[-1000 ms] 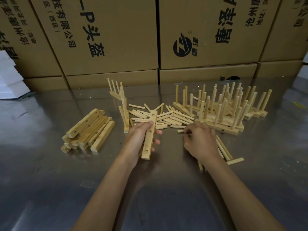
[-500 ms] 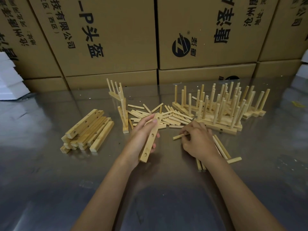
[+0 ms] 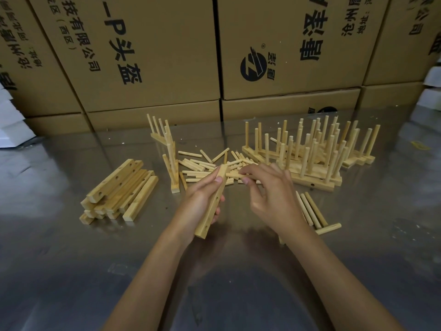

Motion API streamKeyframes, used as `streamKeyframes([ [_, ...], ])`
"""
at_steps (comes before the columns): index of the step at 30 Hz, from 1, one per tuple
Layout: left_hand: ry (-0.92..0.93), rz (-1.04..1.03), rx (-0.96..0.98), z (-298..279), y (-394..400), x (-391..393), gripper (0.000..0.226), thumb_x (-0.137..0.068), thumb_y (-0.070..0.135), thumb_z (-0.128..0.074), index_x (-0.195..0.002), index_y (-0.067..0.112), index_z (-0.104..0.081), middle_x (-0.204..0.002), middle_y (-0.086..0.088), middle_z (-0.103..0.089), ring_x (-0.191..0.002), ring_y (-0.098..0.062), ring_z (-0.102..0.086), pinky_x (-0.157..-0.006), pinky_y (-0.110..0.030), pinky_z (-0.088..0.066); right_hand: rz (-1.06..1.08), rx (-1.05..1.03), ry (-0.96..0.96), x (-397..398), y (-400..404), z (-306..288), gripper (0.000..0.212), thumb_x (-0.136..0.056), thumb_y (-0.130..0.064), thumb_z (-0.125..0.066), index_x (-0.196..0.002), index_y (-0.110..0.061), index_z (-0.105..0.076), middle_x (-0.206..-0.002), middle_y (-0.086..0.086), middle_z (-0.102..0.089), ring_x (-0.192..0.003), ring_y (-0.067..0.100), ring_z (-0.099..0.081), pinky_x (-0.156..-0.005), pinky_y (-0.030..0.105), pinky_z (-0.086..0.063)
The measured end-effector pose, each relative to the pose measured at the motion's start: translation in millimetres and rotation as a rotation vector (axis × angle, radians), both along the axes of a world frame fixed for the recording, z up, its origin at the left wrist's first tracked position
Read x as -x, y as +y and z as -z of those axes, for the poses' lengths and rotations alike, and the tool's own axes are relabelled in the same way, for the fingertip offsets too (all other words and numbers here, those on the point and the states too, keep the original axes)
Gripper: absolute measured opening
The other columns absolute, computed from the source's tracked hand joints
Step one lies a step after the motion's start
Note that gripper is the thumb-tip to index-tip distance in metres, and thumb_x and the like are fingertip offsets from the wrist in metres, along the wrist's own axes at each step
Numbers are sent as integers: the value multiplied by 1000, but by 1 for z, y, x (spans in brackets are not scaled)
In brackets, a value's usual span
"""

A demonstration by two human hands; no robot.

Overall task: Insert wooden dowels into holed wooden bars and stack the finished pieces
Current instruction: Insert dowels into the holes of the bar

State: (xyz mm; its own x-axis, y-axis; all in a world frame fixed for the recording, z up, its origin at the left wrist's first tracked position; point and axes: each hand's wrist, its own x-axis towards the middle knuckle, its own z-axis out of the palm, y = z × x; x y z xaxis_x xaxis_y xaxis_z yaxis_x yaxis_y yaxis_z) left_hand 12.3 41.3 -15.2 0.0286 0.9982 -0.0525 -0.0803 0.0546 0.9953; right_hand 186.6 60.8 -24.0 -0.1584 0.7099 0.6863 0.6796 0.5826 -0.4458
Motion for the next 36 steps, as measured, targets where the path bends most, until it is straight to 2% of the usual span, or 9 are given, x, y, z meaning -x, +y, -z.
streamKeyframes([
  [7, 132, -17, -36, 2, -5, -6, 31, -101, 37, -55, -126, 53, -61, -69, 2, -58, -56, -11, -49, -51, -23, -40, 12, 22, 30, -1, -2, 2, 16, -89, -7, -61, -94, -21, -68, -88, -11, -68, -87, 15, -55, -80, 31, -32],
  [11, 154, -19, -52, 0, -8, -9, 34, -102, 35, -53, -133, 48, -57, -72, 0, -56, -58, -10, -49, -53, -22, -40, -18, 82, 154, 0, -4, 2, 17, -88, -7, -62, -90, -21, -71, -84, -13, -70, -79, 8, -63, -75, 33, -50],
  [18, 217, -55, -103, -4, -7, -8, 35, -102, 31, -53, -135, 40, -58, -69, 21, -64, -58, 2, -54, -50, -15, -43, -20, 216, 243, 1, -5, 2, 16, -91, -21, -65, -100, -32, -72, -89, -17, -72, -78, 8, -66, -74, 37, -56],
  [21, 172, -134, -80, -4, -2, -10, 36, -102, 30, -53, -137, 35, -57, -91, 9, -65, -66, -6, -56, -50, -16, -45, -30, 294, 261, 4, -3, -3, 37, -92, -31, -65, -128, -38, -58, -101, -17, -70, -104, 12, -62, -101, 45, -45],
  [23, 106, -215, -37, -3, 1, -6, 36, -103, 29, -53, -138, 33, -56, -87, 2, -62, -66, -11, -54, -46, -17, -45, 3, 306, 327, -1, 1, -5, 39, -94, -30, -62, -132, -34, -53, -108, -19, -66, -113, 13, -56, -106, 47, -39],
  [25, 72, -281, 0, -2, 4, 1, 36, -103, 30, -53, -139, 33, -55, -82, -1, -61, -62, -12, -52, -44, -19, -44, 130, 310, 316, -15, 9, -4, 27, -97, -19, -55, -122, -28, -61, -115, -12, -66, -115, 18, -54, -106, 47, -38],
  [28, 68, -328, 26, -1, 8, 10, 35, -103, 30, -52, -137, 31, -57, -83, -2, -62, -61, -13, -51, -45, -22, -44, 291, 431, 50, -36, 16, 2, 29, -93, -10, -53, -107, -28, -70, -123, -7, -64, -122, 20, -43, -103, 39, -28],
  [32, 78, -323, 30, 1, 8, 12, 33, -103, 30, -52, -136, 31, -58, -81, -3, -61, -61, -13, -51, -45, -22, -44, 264, 557, -107, -31, 16, 9, 29, -84, -11, -59, -94, -35, -73, -120, -13, -63, -122, 17, -39, -100, 39, -22],
  [36, 49, -331, 55, 1, 9, 11, 28, -102, 30, -53, -129, 35, -59, -78, -4, -61, -56, -14, -51, -44, -24, -44, 281, 485, -135, -21, 15, 11, 22, -87, -12, -61, -88, -32, -67, -112, -12, -59, -117, 15, -38, -80, 30, -11],
])
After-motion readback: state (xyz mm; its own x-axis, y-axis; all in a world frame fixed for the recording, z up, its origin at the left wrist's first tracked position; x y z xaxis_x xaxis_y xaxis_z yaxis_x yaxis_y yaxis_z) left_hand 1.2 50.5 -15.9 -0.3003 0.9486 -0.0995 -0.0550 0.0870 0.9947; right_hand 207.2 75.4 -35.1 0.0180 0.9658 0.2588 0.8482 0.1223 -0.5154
